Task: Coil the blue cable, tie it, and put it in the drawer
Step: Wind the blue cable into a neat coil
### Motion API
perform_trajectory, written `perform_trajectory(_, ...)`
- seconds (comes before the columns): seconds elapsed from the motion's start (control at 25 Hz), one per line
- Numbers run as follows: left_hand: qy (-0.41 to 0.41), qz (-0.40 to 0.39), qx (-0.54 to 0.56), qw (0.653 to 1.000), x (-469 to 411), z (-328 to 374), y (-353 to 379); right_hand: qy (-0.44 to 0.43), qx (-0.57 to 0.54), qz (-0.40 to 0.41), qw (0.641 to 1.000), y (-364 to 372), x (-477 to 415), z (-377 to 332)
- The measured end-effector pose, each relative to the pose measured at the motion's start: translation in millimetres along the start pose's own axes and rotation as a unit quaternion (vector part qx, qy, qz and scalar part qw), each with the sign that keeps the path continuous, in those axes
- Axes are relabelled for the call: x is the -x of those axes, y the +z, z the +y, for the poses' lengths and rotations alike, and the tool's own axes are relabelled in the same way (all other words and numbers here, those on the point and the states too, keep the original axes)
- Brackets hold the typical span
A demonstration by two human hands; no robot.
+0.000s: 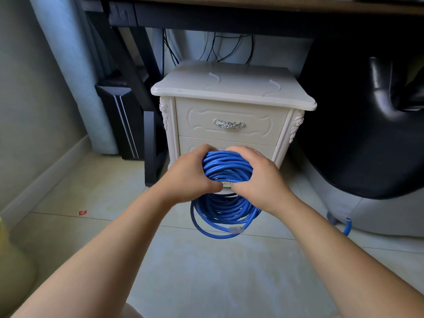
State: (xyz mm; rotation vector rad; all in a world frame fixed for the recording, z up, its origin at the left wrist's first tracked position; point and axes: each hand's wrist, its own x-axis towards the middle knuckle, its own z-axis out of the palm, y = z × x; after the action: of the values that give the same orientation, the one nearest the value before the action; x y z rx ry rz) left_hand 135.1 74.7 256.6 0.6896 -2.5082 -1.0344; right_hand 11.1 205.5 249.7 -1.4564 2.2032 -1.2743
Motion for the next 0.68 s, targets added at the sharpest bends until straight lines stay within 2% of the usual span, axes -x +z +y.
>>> perform_trajectory(0.24,-0.029,0.065,0.064,0.995,1,4,7,0.066,-0.060,-0.011,0.996,-8,-3,2)
perform_trajectory(0.32,-0.055,0.099,0.110,0.988,-1,3,8,0.102,-0.120,-0.009,0.988,-11,-6,9)
perform_trajectory(0.44,-0.100,0.144,0.200,0.964,-3,1,10,0.135,-0.242,0.007,0.961,-5,-3,18)
perform_trajectory(0.68,-0.154,0.178,0.288,0.928,-4,5,17,0.193,-0.409,0.042,0.891,9,-9,24)
